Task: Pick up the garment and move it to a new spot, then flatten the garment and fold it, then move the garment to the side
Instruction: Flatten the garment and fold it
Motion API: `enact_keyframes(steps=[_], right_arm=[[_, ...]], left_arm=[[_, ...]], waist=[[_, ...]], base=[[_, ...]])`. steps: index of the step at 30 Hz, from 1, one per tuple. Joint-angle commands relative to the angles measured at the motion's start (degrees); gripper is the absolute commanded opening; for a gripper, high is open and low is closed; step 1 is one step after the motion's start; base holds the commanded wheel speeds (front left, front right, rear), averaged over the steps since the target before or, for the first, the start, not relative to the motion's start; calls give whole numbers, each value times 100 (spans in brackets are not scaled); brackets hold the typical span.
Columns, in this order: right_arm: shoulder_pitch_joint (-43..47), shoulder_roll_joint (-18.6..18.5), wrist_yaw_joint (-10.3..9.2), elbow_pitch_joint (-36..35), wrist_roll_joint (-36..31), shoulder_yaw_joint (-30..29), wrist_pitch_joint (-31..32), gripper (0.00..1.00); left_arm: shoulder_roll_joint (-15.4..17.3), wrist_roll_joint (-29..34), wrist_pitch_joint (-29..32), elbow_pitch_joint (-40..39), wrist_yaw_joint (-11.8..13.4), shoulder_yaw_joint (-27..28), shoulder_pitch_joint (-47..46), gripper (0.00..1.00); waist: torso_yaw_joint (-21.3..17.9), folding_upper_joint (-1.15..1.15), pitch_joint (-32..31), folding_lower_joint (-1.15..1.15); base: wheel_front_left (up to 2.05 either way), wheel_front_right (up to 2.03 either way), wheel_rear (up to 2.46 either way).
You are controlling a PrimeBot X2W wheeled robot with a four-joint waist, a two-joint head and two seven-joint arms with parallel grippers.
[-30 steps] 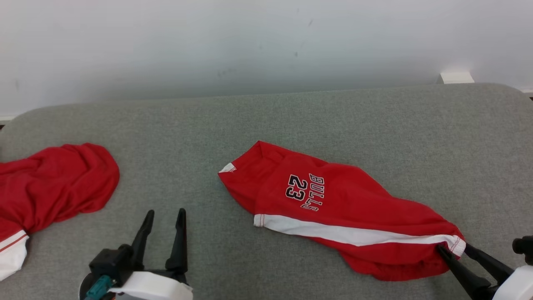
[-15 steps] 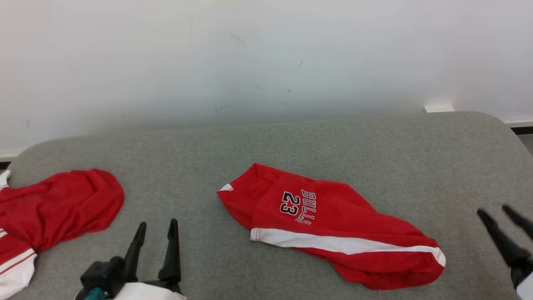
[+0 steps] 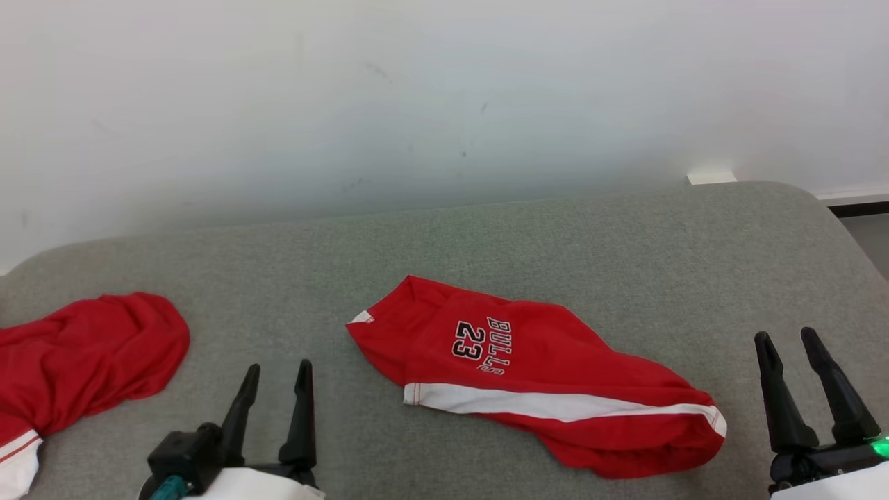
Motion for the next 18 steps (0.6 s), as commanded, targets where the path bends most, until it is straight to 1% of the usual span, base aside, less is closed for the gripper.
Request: enact_keyframes(steps=[1, 5, 8, 10, 11, 13, 18], right_arm=[[143, 210, -12, -32, -144, -132, 7, 100], [241, 640, -12, -66, -395, -309, 7, 100], [206, 814, -12, -51, -566, -293, 6, 100], [165, 883, -12, -23, -625, -243, 6, 100], [165, 883, -12, -23, -625, -243, 6, 100], [135, 917, -12, 21, -691, -169, 6, 100], [34, 945, -12, 96, -750, -41, 6, 100]], left_arm=[[21, -50, -3, 13, -12, -27, -37, 100], [21, -54, -3, 52, -12, -119, -89, 100], [20, -16, -3, 206, -66, -224, -134, 100], [20, -26, -2, 530, -154, -361, -200, 100], [20, -26, -2, 530, -154, -361, -200, 100], [35, -1, 39, 953, -219, -476, -367, 100], [76, -160, 279, 1829, -352, -708, -755, 100]], waist=[[-61, 0, 27, 0], [-214, 0, 65, 0], [-333, 0, 98, 0], [-407, 0, 111, 0], [-407, 0, 111, 0], [-485, 0, 116, 0], [-713, 0, 155, 0]], base=[[0, 0, 0], [0, 0, 0], [0, 0, 0], [0, 0, 0], [0, 0, 0], [0, 0, 0], [0, 0, 0]])
